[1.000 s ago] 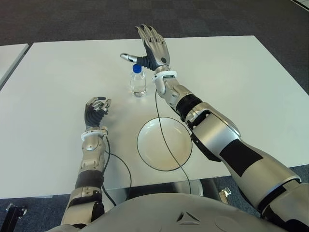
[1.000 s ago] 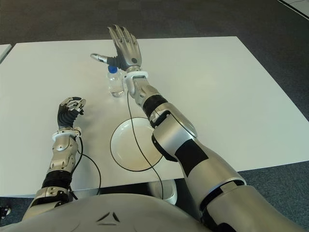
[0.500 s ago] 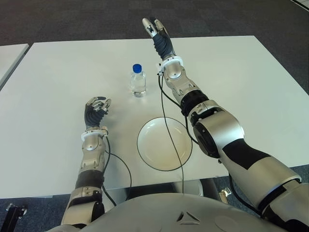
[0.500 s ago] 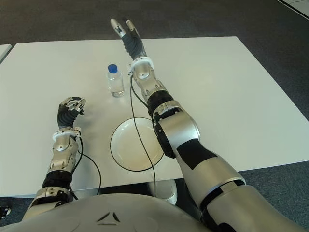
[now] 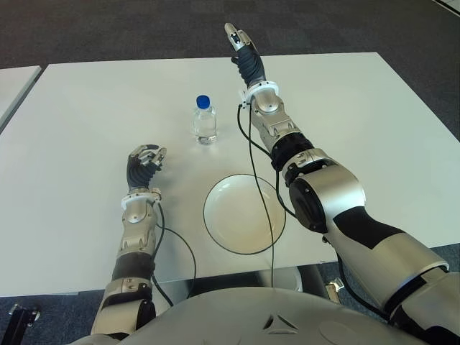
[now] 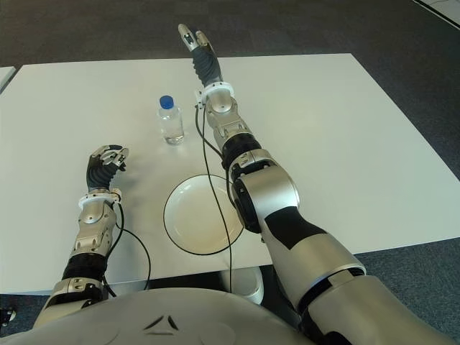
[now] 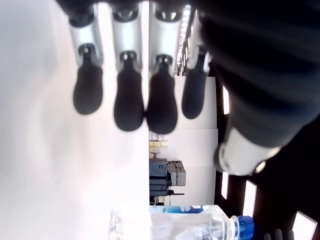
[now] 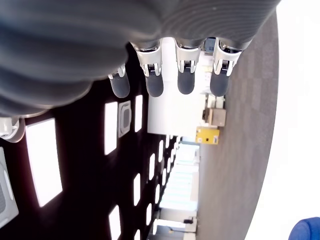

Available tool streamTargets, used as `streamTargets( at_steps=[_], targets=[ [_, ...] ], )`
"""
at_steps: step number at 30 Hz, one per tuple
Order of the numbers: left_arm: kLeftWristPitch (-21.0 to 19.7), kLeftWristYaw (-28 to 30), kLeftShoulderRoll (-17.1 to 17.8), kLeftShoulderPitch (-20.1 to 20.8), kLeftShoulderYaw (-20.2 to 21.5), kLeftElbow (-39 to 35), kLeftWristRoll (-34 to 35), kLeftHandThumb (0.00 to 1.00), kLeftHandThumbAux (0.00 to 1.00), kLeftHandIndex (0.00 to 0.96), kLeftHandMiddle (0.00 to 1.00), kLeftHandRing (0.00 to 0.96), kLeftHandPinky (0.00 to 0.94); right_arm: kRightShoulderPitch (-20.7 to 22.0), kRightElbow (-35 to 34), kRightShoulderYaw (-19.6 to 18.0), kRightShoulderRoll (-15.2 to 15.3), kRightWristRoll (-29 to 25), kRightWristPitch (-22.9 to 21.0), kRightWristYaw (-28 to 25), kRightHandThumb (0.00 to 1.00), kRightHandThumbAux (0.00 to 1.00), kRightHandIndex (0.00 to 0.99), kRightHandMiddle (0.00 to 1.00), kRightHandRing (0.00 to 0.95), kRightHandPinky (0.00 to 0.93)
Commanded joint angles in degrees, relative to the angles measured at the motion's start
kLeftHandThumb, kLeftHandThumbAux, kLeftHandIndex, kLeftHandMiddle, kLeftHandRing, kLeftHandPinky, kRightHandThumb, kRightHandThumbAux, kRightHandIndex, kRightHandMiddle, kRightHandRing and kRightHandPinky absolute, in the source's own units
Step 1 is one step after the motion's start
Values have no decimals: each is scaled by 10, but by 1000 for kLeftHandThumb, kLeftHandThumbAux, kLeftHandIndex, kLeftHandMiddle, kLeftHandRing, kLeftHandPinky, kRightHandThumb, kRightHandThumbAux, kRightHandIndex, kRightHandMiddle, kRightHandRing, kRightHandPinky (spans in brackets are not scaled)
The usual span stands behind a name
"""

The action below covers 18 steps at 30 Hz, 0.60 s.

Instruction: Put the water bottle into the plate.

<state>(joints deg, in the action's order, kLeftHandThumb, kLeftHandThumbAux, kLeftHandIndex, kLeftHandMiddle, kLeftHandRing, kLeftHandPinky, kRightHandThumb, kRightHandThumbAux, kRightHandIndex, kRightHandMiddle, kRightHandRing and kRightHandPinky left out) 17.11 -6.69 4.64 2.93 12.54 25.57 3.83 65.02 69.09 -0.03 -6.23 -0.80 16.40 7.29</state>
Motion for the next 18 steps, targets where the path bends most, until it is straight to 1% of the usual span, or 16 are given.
streamTargets(
  at_steps=[1,5,8,12,15,18],
  targets=[
    [-7,-2,1,-6,1,-1,-3,708,713,438,708,683,660,3,0,-1,-85,-6,-19,-8,573,199,0,0,0,0],
    [-4,-1,1,-6,1,0,-3,707,713,438,710,685,665,4,1,2,-88,-4,-23,-12,570,188,0,0,0,0],
    [-1,-2,0,-6,2,2,-2,707,712,438,711,686,664,6,10,9,-97,3,-36,-15,567,178,0,0,0,0],
    [1,-2,-1,-6,3,2,-1,707,712,438,711,685,659,4,38,26,-115,21,-54,-10,561,167,0,0,0,0],
    [2,-2,-1,-6,3,3,-1,708,712,438,711,686,659,-1,43,33,-119,27,-56,-9,559,161,0,0,0,0],
    [3,-1,-1,-6,3,4,0,709,712,437,712,689,659,-14,53,53,-126,44,-60,-8,562,153,0,0,0,0]
  ],
)
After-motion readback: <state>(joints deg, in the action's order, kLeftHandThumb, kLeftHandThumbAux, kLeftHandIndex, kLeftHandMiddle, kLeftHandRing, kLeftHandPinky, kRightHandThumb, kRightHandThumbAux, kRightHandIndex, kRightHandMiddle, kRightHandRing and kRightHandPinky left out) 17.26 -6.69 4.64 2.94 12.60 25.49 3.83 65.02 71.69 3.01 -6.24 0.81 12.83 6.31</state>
